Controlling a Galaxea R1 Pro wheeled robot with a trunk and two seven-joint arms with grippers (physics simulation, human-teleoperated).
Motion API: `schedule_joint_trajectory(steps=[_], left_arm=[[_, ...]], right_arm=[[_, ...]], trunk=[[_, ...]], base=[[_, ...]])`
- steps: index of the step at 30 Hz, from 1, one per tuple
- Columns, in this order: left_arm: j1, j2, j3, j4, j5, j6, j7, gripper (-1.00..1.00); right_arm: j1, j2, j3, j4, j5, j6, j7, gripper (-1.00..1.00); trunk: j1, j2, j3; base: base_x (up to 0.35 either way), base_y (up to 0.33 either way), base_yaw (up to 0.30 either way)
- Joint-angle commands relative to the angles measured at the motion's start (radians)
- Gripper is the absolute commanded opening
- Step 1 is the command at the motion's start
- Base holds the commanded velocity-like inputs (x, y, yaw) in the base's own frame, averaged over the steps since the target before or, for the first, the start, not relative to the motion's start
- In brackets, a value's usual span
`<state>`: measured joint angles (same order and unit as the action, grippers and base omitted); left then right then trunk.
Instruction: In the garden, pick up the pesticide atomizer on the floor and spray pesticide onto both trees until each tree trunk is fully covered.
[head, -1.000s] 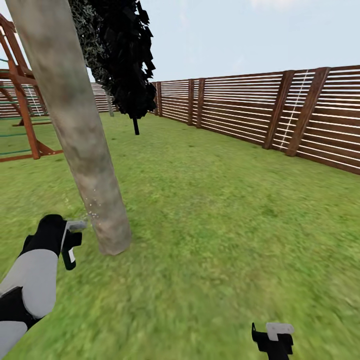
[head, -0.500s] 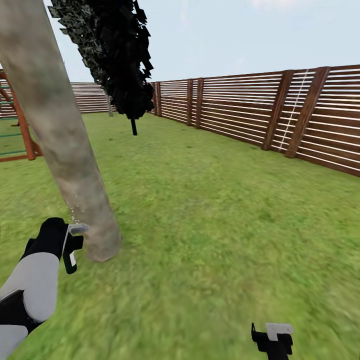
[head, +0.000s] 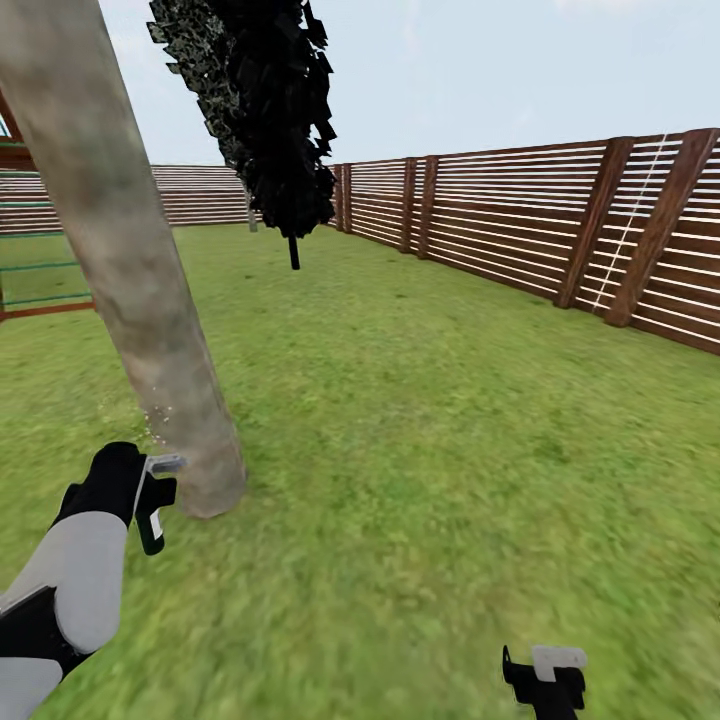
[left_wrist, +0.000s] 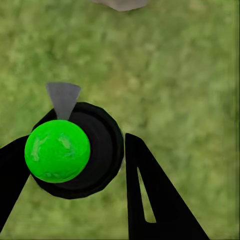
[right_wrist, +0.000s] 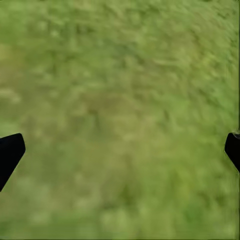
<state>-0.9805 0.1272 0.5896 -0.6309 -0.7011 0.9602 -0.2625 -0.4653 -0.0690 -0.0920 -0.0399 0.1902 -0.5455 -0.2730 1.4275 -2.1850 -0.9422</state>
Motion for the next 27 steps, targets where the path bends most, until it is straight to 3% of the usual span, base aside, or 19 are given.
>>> schedule_joint_trajectory(steps=[1,8,11,14,16,18,19,21,23,27], left_arm=[[0.000,-0.001,-0.001,0.009,-0.003,-0.001,-0.001,-1.00],[0.023,0.002,0.001,0.038,-0.005,-0.005,-0.004,-1.00],[0.076,0.059,-0.001,0.044,-0.007,-0.021,-0.049,-1.00],[0.102,0.153,-0.007,0.045,-0.009,-0.082,-0.153,-1.00],[0.105,0.177,-0.008,0.044,-0.011,-0.096,-0.168,-1.00],[0.106,0.171,-0.009,0.043,-0.010,-0.096,-0.162,-1.00],[0.105,0.122,-0.008,0.039,-0.011,-0.095,-0.160,-1.00],[0.105,0.076,-0.007,0.035,-0.013,-0.095,-0.158,-1.00],[0.105,0.065,-0.003,0.032,-0.010,-0.096,-0.159,-1.00],[0.107,0.073,0.000,0.028,-0.017,-0.098,-0.159,-1.00]], right_arm=[[0.000,0.000,0.000,0.000,0.000,0.000,0.000,1.00],[0.000,0.000,0.000,0.000,0.000,0.000,0.000,1.00],[0.000,0.000,0.000,0.000,0.000,0.000,0.000,1.00],[0.000,0.000,0.000,0.000,0.000,0.000,0.000,1.00],[0.000,0.000,0.000,0.000,0.000,0.001,0.000,1.00],[0.000,0.000,0.000,0.000,0.000,0.001,0.001,1.00],[0.000,0.000,0.000,0.000,0.000,0.001,0.001,1.00],[0.000,0.000,0.000,0.000,0.000,0.001,0.001,1.00],[0.000,0.000,0.000,0.000,0.000,0.001,0.001,1.00],[0.000,0.000,0.000,0.000,0.000,0.001,0.000,1.00]], trunk=[[0.000,0.000,0.000],[0.000,0.000,0.000],[0.000,0.000,0.000],[0.000,0.000,0.000],[0.000,0.000,0.000],[0.000,0.000,0.000],[0.000,0.000,0.000],[0.000,0.000,0.000],[0.000,0.000,0.000],[0.000,0.000,0.000]], base=[[0.200,-0.280,0.002],[0.239,-0.246,0.000],[0.090,-0.071,0.000],[0.012,-0.009,0.000],[0.001,-0.001,0.000],[0.000,0.000,0.000],[0.000,0.000,0.000],[0.000,0.000,0.000],[0.000,0.000,0.136],[0.175,0.000,0.141]])
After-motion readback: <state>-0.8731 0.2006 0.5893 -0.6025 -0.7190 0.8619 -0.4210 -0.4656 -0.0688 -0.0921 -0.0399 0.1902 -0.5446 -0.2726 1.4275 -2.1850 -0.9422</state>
